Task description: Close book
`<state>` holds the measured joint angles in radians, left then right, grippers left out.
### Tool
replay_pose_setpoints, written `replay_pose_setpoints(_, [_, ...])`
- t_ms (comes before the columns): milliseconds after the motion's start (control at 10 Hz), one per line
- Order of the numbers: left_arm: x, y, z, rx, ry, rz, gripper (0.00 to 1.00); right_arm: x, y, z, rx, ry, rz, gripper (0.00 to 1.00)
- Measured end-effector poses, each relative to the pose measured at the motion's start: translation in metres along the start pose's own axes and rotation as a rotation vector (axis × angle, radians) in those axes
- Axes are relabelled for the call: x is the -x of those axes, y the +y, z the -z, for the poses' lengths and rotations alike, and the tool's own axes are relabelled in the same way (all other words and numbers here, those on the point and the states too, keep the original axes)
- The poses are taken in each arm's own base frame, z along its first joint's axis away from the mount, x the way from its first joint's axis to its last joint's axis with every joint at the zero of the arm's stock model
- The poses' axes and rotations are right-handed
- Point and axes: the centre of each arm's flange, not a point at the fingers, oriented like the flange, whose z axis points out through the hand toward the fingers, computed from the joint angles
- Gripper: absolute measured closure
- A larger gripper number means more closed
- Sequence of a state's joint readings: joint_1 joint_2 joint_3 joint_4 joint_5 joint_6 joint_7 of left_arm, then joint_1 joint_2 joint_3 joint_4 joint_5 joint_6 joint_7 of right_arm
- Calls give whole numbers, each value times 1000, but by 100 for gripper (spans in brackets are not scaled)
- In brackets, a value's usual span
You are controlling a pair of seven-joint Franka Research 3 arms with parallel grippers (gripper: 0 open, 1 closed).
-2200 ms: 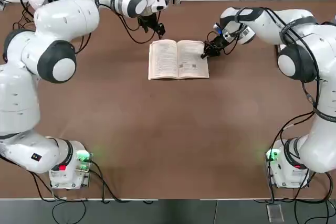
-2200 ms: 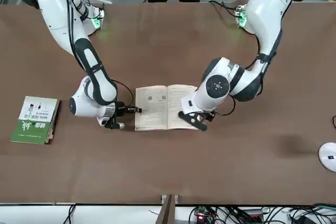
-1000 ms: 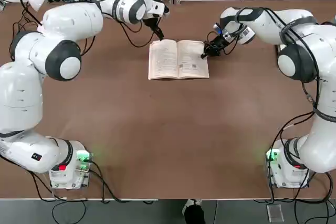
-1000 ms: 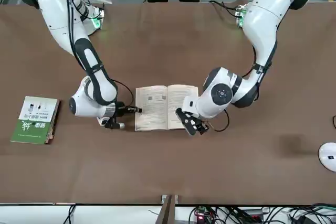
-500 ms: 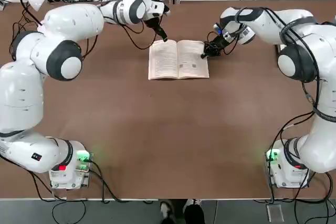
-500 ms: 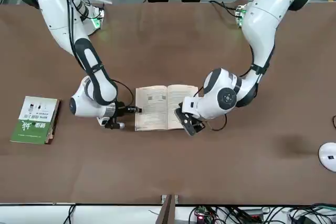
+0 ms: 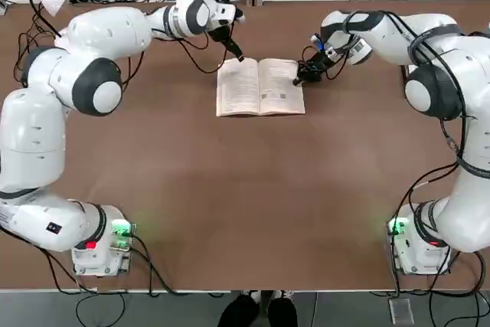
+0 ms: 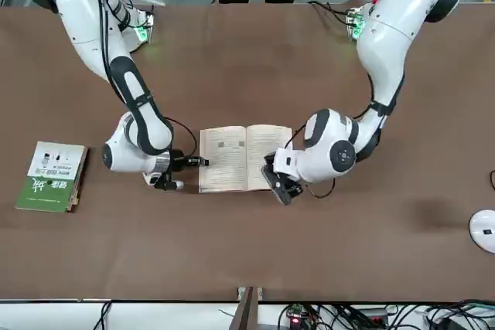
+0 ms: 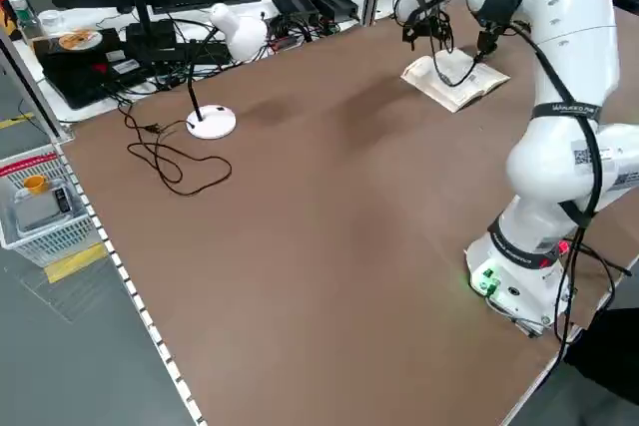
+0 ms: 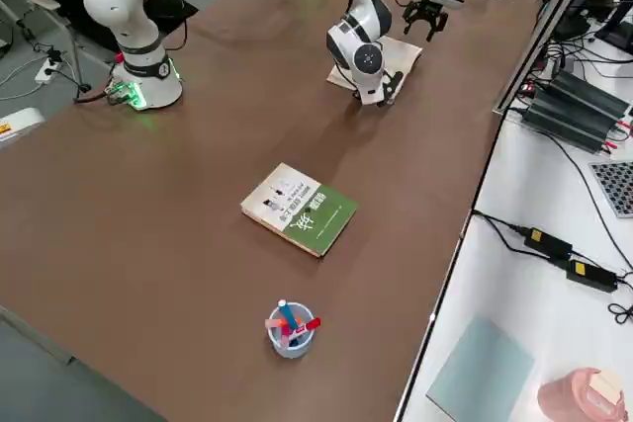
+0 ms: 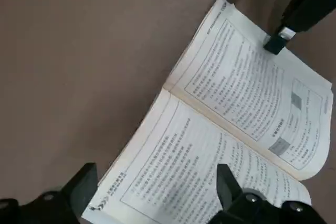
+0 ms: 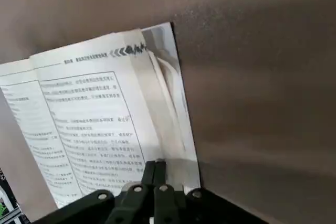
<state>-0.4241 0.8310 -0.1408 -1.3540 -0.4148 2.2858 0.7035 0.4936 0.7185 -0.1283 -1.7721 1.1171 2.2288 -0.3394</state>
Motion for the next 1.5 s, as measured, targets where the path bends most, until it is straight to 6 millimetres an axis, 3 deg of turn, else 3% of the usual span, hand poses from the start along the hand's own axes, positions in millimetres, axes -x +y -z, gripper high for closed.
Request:
replay_pose_setpoints(600, [-5,-4,2,36,49,17,0,0,0,0,0,0,0,99])
replay_pose_setpoints(1100, [4,-15,-22,92,75,39,0,0,0,0,0,0,0,99])
replay_pose_setpoints(1500, [11,-29,-27,115,103,66,0,0,0,0,0,0,0,99])
